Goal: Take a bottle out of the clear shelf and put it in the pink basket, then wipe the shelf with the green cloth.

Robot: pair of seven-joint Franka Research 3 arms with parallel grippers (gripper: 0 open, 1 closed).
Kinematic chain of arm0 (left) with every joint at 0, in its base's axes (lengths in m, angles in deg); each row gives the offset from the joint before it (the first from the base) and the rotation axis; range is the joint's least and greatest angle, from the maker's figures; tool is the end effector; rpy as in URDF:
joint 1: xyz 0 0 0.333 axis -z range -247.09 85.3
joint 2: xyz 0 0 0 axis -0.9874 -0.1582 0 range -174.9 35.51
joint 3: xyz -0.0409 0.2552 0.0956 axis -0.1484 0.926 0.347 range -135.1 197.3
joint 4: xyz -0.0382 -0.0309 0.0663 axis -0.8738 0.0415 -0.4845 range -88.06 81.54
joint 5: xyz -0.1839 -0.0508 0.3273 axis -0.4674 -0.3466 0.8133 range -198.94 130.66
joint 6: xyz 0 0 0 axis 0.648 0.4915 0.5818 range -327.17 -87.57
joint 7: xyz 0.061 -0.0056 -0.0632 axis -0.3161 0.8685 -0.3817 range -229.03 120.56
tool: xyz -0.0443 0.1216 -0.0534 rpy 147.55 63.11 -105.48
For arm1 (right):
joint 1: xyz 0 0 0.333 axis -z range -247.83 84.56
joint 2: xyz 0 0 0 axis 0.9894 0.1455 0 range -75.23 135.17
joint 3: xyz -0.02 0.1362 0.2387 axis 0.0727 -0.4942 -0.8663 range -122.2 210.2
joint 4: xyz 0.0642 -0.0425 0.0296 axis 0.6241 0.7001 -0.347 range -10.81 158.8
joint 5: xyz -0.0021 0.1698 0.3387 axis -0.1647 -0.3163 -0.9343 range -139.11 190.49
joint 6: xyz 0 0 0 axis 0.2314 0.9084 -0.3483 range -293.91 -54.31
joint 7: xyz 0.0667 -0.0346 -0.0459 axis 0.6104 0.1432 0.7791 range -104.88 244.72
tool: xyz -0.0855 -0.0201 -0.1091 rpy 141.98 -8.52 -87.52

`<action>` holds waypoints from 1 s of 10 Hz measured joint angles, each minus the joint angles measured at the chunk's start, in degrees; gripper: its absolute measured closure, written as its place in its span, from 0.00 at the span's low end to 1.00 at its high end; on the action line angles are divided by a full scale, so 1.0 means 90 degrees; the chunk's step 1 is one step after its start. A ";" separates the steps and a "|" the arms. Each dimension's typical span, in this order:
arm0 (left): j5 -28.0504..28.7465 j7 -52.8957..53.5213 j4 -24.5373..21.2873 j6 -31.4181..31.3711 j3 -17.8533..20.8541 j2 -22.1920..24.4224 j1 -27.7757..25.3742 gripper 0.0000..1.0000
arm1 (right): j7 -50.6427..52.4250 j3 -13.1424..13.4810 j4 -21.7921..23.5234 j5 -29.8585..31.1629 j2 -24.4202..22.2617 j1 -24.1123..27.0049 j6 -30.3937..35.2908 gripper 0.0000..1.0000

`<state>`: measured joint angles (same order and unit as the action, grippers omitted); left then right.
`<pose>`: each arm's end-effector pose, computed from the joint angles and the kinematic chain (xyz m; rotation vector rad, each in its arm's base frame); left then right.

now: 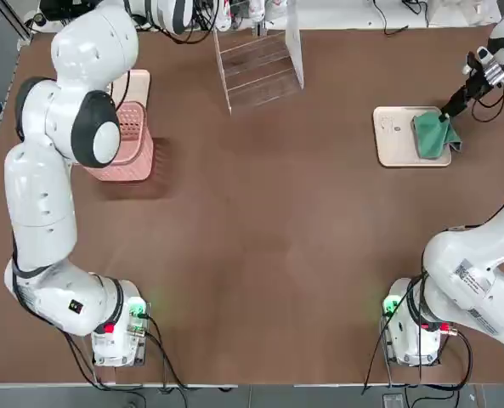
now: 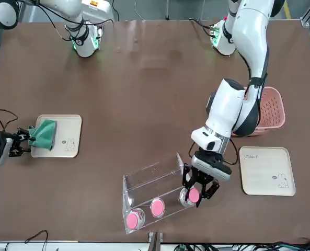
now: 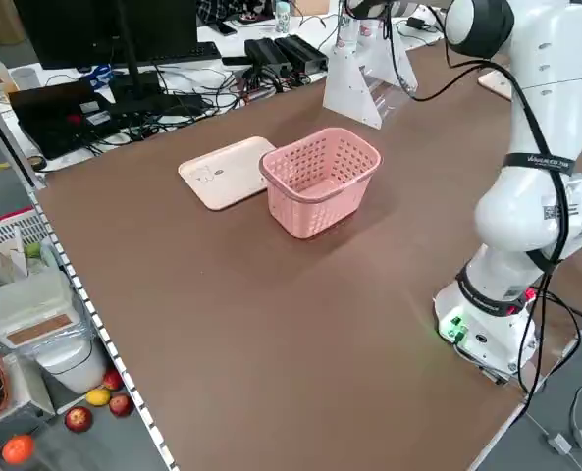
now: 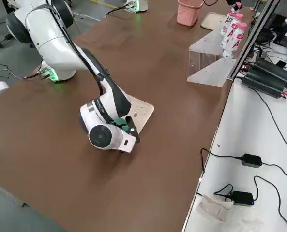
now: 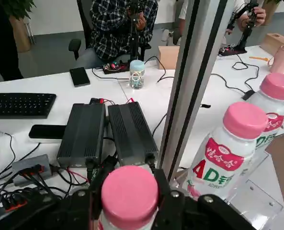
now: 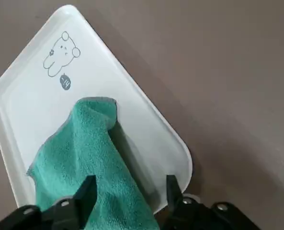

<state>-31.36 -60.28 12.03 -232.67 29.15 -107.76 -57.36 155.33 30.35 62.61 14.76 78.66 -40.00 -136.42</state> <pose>0.6978 -0.3280 0.4173 2.5358 -0.4671 1.3261 0.5661 -0.2951 0.1402 -2.4008 -1.1083 -0.1444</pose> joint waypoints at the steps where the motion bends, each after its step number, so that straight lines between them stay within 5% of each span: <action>1: 0.0000 -0.0027 -0.0003 0.0061 0.0000 0.0022 -0.0004 0.55 | 0.0032 -0.0004 0.0000 0.0030 0.0000 -0.0012 -0.0004 0.43; 6: -0.0126 -0.0173 0.0070 0.2007 -0.0001 0.0894 -0.0103 0.55 | 0.0060 -0.0009 0.0013 0.0210 0.0000 -0.0102 -0.0003 0.63; 8: -0.0126 -0.0173 0.0058 0.2628 0.0004 0.1334 -0.0190 0.56 | 0.0055 0.0004 0.0037 0.0220 0.0000 -0.0088 0.0038 0.96; 10: -0.0118 -0.0023 0.0019 0.3421 0.0011 0.1671 -0.0498 0.56 | -0.0254 0.0011 0.0050 0.0220 -0.0001 -0.0068 0.0302 0.97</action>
<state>-32.42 -60.49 12.20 -201.88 29.25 -92.72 -61.84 153.04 30.44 63.07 16.74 78.65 -40.60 -133.71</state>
